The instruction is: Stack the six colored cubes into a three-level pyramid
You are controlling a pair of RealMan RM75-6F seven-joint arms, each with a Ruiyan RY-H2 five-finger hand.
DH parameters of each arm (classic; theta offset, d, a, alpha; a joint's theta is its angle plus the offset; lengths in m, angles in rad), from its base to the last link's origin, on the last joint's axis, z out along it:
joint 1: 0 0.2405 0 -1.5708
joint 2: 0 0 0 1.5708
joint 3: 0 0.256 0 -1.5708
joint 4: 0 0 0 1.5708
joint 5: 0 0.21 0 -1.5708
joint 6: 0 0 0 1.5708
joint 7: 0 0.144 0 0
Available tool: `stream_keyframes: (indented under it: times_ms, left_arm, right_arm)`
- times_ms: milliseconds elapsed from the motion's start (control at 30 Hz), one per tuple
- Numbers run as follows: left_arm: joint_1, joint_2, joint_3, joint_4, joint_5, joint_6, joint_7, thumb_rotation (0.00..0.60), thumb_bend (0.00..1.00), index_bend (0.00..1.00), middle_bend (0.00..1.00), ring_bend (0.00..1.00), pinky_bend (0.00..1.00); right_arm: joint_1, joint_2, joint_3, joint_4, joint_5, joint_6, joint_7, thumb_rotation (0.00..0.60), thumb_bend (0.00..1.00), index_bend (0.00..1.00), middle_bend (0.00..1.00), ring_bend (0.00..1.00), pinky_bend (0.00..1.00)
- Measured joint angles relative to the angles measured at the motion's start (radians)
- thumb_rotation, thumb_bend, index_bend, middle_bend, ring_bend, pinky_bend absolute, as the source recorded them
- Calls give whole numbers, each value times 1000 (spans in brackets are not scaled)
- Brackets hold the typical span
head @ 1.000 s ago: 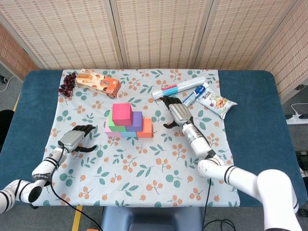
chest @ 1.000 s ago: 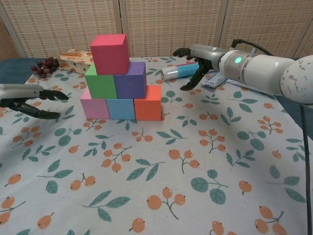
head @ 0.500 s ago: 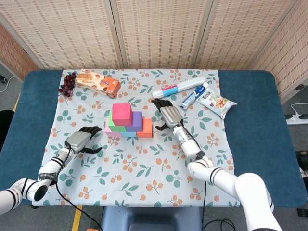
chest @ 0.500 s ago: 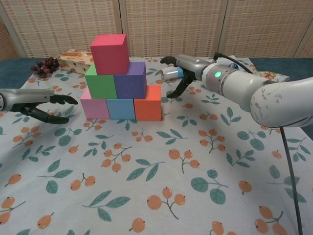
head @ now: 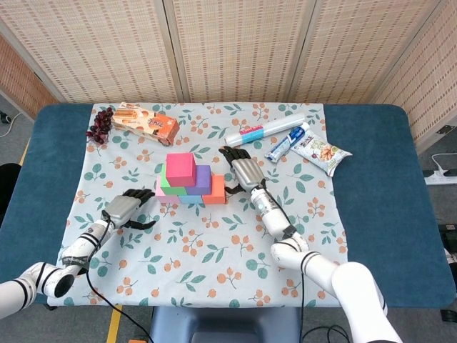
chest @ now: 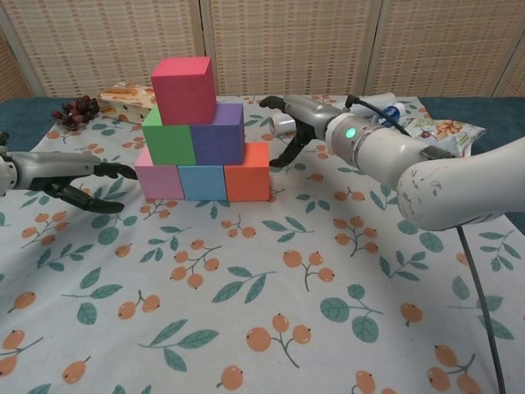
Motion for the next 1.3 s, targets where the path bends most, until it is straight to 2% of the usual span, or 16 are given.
stream_keyframes:
  times_ms: [433,700,900,1167,1300]
  left_arm:
    - [-6,-7,1,11,10,-11,-8,199,291,40,0,0,0]
    - [3,8,0,6,9,-3,-18,201,290,40,0,0,0]
    - [20,42,-1,-20,8,22,-23,206,290,40,0,0,0]
    - [61,113,-8,-86,18,97,-38,212,291,40,0,0,0]
    - [73,146,-9,-121,24,119,-32,241,292,40,0,0,0]
  right_arm:
    - [7,-21,5,38,-27,-8,23,600,0,0,0,0,0]
    - [-12,14,2,1,-32,-3,6,600,0,0,0,0,0]
    - [-35,75,11,-101,-23,11,-18,600,0,0,0,0,0]
    - [-60,196,59,-313,33,34,-78,600,0,0,0,0,0]
    - [-70,251,71,-403,64,43,-130,600,0,0,0,0,0]
